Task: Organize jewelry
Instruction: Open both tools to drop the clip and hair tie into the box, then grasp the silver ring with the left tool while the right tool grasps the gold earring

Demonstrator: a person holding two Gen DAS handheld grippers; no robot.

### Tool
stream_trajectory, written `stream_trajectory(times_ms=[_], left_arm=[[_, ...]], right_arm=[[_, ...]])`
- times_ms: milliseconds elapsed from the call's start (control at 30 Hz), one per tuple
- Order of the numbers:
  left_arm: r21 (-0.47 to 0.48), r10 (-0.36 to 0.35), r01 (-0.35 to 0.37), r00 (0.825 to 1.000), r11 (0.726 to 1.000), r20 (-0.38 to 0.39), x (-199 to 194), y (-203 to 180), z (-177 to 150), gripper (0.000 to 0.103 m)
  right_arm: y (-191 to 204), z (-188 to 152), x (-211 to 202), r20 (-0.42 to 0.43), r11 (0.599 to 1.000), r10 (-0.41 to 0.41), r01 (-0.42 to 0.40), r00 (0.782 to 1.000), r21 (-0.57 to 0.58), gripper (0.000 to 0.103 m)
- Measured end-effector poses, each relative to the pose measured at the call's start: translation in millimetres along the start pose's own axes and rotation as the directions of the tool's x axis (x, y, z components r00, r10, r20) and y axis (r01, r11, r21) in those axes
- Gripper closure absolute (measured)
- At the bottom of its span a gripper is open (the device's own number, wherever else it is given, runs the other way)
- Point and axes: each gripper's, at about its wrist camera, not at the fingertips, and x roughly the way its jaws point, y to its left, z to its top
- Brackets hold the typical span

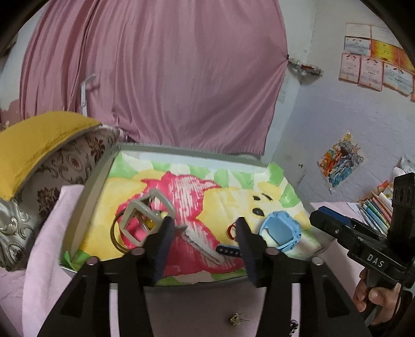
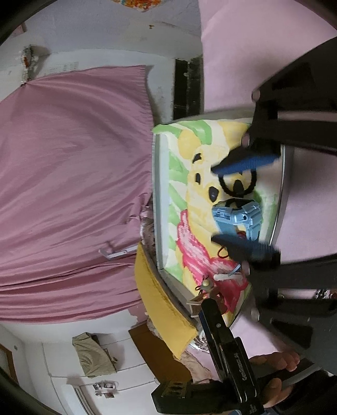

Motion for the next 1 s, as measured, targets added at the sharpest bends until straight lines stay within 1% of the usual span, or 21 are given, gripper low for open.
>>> stream_trajectory(times_ms=[33,100,133,200,233,300,367,500,567,667,733,833,933,1000], left_arm=[[0.002,0.0,0.0,1.0,1.0,0.016,-3,0,0,0.043],[0.003,0.004,-0.004,0.998,1.0,0.064,-13,0,0,0.027],[0.002,0.006,-0.006,0.996,1.0,0.091,-18,0,0,0.024],[-0.005,0.006,-0.006,0.99,1.0,0.141,-27,1,0,0.013],[-0.013,0.006,-0.004,0.986,1.0,0.167,-32,2,-1,0.011],[-0.03,0.007,-0.001,0.978,1.0,0.209,-41,4,-2,0.002],[-0.041,0.009,0.001,0.97,0.999,0.243,-51,6,-4,0.001],[-0.036,0.025,-0.016,0.965,0.999,0.26,-65,6,-9,0.001],[-0.025,0.023,-0.017,0.966,1.0,0.259,-72,6,-13,0.001],[0.0,0.006,-0.006,0.973,1.0,0.231,-82,5,-20,0.001],[0.023,-0.005,0.001,0.981,1.0,0.196,-87,6,-27,0.001],[0.049,0.0,-0.007,0.99,0.999,0.141,-91,9,-37,0.001],[0.039,-0.016,0.013,0.997,0.999,0.076,-92,15,-42,0.001],[0.035,-0.011,0.011,1.0,0.999,0.022,-89,18,-44,0.001]], right_arm=[[1,1,-7,0.033,1.0,0.005,-0.005,0.999,-0.006,0.042],[3,2,-19,0.085,1.0,0.009,-0.008,0.996,-0.02,0.027],[5,2,-24,0.11,1.0,0.01,-0.007,0.994,-0.029,0.024],[8,2,-34,0.151,0.999,0.016,-0.01,0.988,-0.045,0.017],[9,2,-38,0.168,0.999,0.024,-0.015,0.986,-0.052,0.015],[12,1,-45,0.193,0.997,0.042,-0.03,0.98,-0.065,0.007],[17,-1,-51,0.208,0.996,0.051,-0.035,0.977,-0.08,0.005],[25,-6,-62,0.217,0.993,0.072,-0.049,0.973,-0.109,0.003],[29,-8,-66,0.207,0.991,0.083,-0.058,0.975,-0.124,0.003],[32,-12,-71,0.168,0.985,0.117,-0.093,0.979,-0.143,0.003],[34,-15,-70,0.122,0.981,0.137,-0.118,0.983,-0.157,0.003],[34,-20,-65,0.05,0.974,0.154,-0.143,0.987,-0.174,0.003],[36,-28,-58,-0.039,0.968,0.143,-0.148,0.989,-0.204,0.003],[38,-34,-54,-0.083,0.964,0.128,-0.144,0.988,-0.223,0.003]])
